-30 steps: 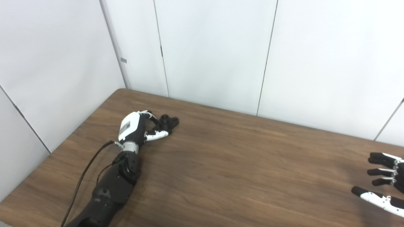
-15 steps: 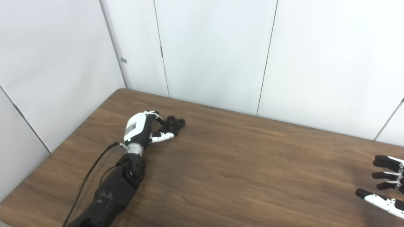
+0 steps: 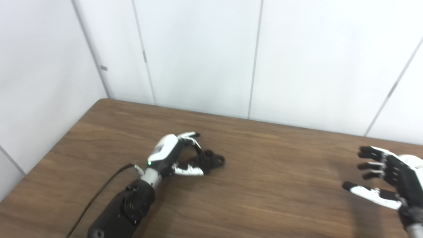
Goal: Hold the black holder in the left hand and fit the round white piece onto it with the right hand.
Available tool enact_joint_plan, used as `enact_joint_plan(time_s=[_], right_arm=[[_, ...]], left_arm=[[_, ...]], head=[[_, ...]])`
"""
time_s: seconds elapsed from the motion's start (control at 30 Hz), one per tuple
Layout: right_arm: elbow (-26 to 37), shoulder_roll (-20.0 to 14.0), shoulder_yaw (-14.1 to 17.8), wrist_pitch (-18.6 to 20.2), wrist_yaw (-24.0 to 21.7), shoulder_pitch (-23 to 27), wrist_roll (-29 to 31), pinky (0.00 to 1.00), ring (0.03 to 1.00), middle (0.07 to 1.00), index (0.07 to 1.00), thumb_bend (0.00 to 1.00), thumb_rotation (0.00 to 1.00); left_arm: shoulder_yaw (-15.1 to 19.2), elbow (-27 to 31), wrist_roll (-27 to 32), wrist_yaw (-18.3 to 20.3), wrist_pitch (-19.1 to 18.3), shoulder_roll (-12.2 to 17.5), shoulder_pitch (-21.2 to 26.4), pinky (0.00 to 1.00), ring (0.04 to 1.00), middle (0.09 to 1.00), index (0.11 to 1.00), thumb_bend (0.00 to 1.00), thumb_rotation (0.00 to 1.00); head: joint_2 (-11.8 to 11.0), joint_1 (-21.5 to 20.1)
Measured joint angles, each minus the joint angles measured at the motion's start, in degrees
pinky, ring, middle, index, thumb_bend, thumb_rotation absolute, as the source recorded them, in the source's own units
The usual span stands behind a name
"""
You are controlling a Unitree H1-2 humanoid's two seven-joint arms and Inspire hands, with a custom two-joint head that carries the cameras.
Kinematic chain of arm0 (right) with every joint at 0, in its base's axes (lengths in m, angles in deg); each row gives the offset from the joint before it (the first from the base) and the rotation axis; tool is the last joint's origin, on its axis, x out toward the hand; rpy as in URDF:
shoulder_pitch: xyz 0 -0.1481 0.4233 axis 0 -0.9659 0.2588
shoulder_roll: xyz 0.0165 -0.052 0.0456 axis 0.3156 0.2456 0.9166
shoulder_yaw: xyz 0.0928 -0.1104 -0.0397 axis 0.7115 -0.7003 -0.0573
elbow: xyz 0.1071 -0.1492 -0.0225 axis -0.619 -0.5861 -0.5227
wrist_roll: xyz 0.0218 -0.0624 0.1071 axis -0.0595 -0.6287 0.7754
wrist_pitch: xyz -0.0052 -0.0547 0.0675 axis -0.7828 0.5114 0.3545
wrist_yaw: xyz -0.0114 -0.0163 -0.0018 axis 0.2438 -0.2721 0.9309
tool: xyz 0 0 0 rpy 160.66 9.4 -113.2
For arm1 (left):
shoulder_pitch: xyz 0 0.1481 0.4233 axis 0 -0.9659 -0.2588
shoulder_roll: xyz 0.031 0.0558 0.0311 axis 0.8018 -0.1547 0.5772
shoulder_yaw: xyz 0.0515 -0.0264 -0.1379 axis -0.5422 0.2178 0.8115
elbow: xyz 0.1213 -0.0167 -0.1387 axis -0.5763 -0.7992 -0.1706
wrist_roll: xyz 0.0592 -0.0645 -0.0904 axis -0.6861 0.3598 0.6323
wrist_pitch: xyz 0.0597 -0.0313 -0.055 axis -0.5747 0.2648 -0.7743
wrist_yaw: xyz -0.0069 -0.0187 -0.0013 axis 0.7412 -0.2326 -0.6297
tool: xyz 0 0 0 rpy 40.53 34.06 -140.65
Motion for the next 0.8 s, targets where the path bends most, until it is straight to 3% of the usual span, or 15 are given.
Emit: enact_joint_plan(time_s=[0.13, 0.23, 0.43, 0.6, 0.7, 0.8], right_arm=[[-0.8, -0.1, -0.1, -0.6, 0.0, 0.4, 0.7, 0.54, 0.641, 0.724, 0.721, 0.62, 0.0], [-2.0, -0.2, -0.6, -2.7, 0.0, 0.6, 0.7, 0.53, 0.64, 0.72, 0.719, 0.63, 0.0], [-2.8, -0.1, -1.0, -5.1, 0.0, 0.7, 0.9, 0.53, 0.636, 0.718, 0.719, 0.63, 0.03], [-3.4, -0.2, -1.0, -5.2, 0.0, 0.7, 0.8, 0.52, 0.635, 0.721, 0.718, 0.63, 0.04], [-3.4, -0.2, -1.0, -5.3, 0.0, 0.8, 0.8, 0.51, 0.635, 0.72, 0.717, 0.62, 0.04], [-3.4, -0.4, -1.0, -5.3, 0.0, 0.9, 0.8, 0.51, 0.638, 0.721, 0.717, 0.62, 0.03]], left_arm=[[-1.5, 1.2, 0.0, 2.7, 2.3, -0.7, 0.0, 0.77, 0.896, 0.867, 0.482, 0.52, 0.06], [-2.6, 1.7, 1.2, 5.3, 3.8, -1.2, 0.1, 0.81, 0.914, 0.869, 0.482, 0.52, 0.05], [-5.3, 1.2, 2.1, 8.1, 6.8, -3.3, 0.5, 0.78, 0.928, 0.876, 0.482, 0.52, 0.06], [-6.9, 0.1, 1.4, 9.0, 6.8, -4.5, 1.7, 0.86, 0.956, 0.894, 0.482, 0.52, 0.06], [-9.1, -0.6, -2.1, 9.0, 6.4, -4.9, 2.4, 0.95, 0.982, 0.909, 0.482, 0.52, 0.06], [-10.0, -1.3, -4.3, 8.9, 5.1, -5.8, 2.8, 0.97, 0.987, 0.907, 0.483, 0.52, 0.06]], head=[[1.3, -4.6], [1.9, -6.2], [3.0, -8.5], [3.3, -9.1], [3.5, -9.3], [3.7, -10.1]])
